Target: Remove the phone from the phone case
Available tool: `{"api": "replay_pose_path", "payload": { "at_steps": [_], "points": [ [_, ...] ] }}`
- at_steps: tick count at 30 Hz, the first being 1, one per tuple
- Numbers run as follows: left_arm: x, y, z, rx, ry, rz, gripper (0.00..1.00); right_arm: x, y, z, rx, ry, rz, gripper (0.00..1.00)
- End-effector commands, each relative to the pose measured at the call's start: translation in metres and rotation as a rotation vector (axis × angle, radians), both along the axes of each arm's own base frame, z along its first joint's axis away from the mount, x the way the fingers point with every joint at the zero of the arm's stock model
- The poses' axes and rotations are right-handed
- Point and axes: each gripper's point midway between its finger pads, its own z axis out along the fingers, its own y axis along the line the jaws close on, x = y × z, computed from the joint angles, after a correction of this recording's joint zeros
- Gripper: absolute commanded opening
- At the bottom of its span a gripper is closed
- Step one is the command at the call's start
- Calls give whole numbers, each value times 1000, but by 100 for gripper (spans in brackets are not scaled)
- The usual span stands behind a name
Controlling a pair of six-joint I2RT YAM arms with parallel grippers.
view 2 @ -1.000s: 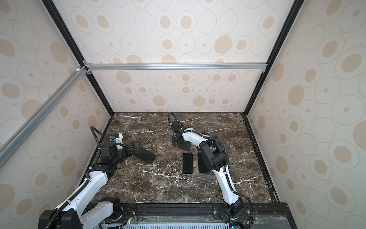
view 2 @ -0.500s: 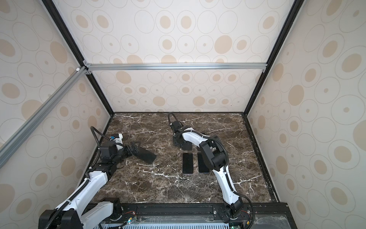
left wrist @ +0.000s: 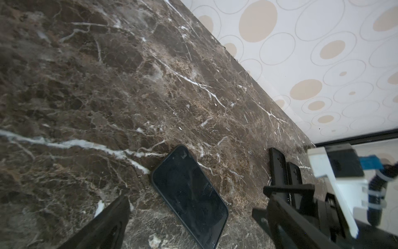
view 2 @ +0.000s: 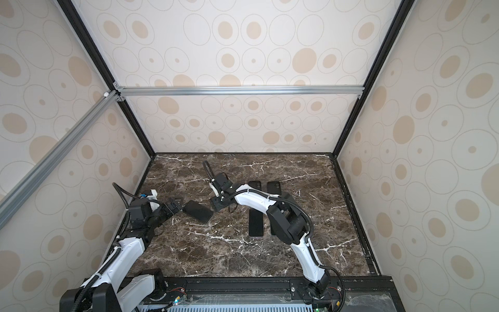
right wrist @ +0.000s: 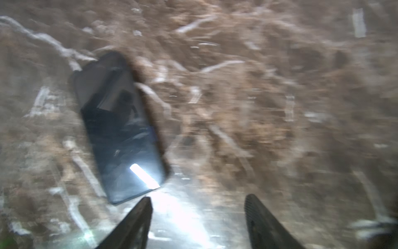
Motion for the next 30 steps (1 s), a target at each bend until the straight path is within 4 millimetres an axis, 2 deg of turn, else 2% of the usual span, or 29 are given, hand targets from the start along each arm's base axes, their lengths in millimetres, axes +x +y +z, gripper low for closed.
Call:
{"api": "replay_pose_path", "payload": {
  "at_steps": [1, 3, 6, 13, 23, 28, 29, 30],
  "points": [
    [0, 5, 8, -86, -45, 11, 99, -12, 23, -2, -25, -30, 134, 90],
    [-3, 13, 3, -113, -41, 37, 99, -19, 34, -8, -56, -37, 175, 100],
    [-8, 25, -2, -138, -33, 82, 99, -25, 44, -15, -82, -33, 212, 100],
    [-16, 46, -8, -187, -27, 151, 99, -23, 56, -26, -128, -32, 250, 100],
    [-19, 52, -13, -202, -25, 164, 99, -32, 70, -40, -141, -2, 309, 100],
    [-19, 51, -14, -213, -26, 162, 99, -34, 69, -52, -177, 17, 315, 100],
    [-18, 51, -13, -215, -30, 161, 99, -29, 75, -43, -160, -4, 312, 100],
    [-18, 50, -13, -217, -30, 158, 99, -30, 75, -44, -163, -3, 313, 100]
  ]
}}
